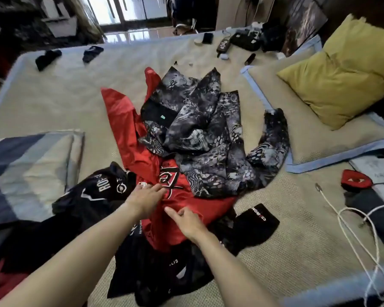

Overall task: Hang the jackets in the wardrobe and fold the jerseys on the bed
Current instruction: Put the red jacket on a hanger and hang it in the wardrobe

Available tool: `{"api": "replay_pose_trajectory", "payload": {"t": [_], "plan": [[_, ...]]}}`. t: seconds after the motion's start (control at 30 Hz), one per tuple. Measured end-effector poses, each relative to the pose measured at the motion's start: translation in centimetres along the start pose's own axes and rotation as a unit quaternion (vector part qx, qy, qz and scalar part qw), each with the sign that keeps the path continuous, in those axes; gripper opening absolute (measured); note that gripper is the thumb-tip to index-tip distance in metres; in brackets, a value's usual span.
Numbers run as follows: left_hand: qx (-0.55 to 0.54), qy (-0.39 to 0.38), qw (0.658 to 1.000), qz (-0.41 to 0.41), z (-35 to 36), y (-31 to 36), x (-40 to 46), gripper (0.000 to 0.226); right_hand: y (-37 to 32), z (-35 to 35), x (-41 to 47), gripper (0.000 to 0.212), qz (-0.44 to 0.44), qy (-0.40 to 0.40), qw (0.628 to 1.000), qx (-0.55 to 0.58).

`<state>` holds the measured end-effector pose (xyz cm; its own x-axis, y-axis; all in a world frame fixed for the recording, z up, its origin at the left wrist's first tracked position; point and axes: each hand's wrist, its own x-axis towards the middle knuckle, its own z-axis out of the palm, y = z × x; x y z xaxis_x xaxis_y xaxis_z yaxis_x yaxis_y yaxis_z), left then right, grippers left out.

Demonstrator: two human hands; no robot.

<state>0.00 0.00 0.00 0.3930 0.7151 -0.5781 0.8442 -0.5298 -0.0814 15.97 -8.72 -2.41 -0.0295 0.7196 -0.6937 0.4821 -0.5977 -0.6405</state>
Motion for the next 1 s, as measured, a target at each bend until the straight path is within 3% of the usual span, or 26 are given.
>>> {"api": "replay_pose_trajectory", "payload": {"t": [0.1, 0.23, 0.33, 0.43, 0.57, 0.63, 0.73, 0.83, 1.0], "plan": [[0.122, -0.013, 0.988, 0.09, 2.8, -0.4, 3.4, 0.069, 2.2, 5.6, 3.2, 0.086, 0.014, -0.035, 0.999, -0.005], [0.206, -0.062, 0.969, 0.118, 5.2, -1.7, 7.2, 0.047, 3.8, 10.6, 6.0, 0.085, 0.031, -0.011, 0.997, 0.075], [0.204, -0.067, 0.968, 0.13, 5.0, -2.8, 8.4, 0.031, 3.6, 11.9, 6.7, 0.071, 0.034, 0.011, 0.991, 0.132], [0.107, -0.08, 0.976, 0.169, 2.7, -4.5, 7.3, 0.025, 2.5, 11.6, 5.9, 0.066, 0.016, 0.029, 0.989, 0.145], [-0.122, -0.113, 0.968, 0.188, -4.5, -6.0, 5.5, 0.011, -0.6, 6.2, 1.5, 0.034, -0.004, 0.028, 0.973, 0.228], [-0.17, -0.101, 0.954, 0.226, -10.4, -4.9, 4.0, 0.016, -3.2, 1.9, -2.5, 0.035, -0.02, 0.049, 0.966, 0.254], [-0.187, -0.075, 0.931, 0.303, -20.7, -2.3, 0.6, 0.019, -7.5, -6.1, -10.1, 0.029, -0.069, 0.102, 0.964, 0.237], [-0.163, -0.034, 0.913, 0.371, -30.5, 0.3, -4.2, 0.023, -12.0, -14.0, -19.4, 0.043, -0.109, 0.187, 0.963, 0.161], [-0.209, 0.06, 0.86, 0.462, -42.6, 5.5, -13.5, 0.025, -17.4, -22.8, -34.7, 0.043, -0.153, 0.322, 0.932, 0.063]]}}
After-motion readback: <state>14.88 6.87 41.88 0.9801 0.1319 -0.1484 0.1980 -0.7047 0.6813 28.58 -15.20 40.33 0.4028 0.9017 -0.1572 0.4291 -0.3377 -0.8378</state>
